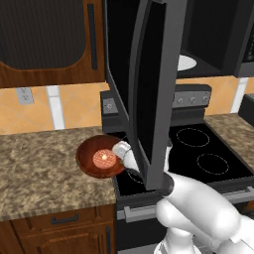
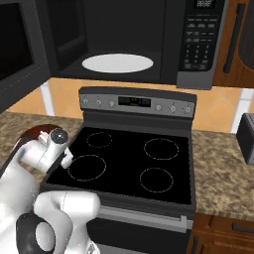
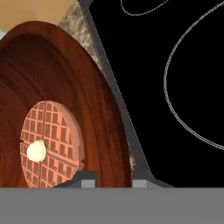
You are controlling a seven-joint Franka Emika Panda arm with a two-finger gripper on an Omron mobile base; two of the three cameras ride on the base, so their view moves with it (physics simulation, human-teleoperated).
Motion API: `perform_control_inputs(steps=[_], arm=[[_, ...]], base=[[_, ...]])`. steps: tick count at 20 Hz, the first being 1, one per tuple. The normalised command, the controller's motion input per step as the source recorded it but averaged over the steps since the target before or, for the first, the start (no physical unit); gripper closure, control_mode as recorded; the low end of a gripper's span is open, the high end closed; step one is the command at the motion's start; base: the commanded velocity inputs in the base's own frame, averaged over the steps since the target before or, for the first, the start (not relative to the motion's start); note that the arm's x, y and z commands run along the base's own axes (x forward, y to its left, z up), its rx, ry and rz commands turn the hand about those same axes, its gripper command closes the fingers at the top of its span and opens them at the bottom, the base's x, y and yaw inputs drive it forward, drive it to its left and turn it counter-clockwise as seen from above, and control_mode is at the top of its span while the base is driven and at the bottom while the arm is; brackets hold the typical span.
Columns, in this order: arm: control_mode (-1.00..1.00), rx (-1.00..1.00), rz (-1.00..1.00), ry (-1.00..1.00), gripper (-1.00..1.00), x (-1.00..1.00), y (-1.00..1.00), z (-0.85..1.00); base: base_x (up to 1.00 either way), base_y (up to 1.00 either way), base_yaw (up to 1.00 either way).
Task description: Open the microwave, place the bowl with waffle inside the microwave, then close the microwave door and turn it on.
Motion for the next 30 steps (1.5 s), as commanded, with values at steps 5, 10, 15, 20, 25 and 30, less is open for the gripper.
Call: perform_control_inputs(steps=[5,10,15,20,25,30], arm=[[-1.0,0.0,-0.29,0.23,1.0,-0.05,-0.8,0.9],[-1.0,0.0,-0.31,0.13,1.0,-0.59,-0.94,0.65],[-1.0,0.0,-0.29,0.04,1.0,-0.63,-0.8,0.8],[-1.0,0.02,-0.29,0.0,1.0,-0.84,-0.53,0.92],[-1.0,0.01,-0.27,0.01,1.0,-0.74,-0.37,0.94],[-1.0,0.0,-0.15,0.0,1.0,-0.42,-0.24,1.0]], base=[[0.0,0.0,0.0],[0.0,0.0,0.0],[0.0,0.0,0.0],[0.0,0.0,0.0],[0.0,0.0,0.0],[0.0,0.0,0.0]])
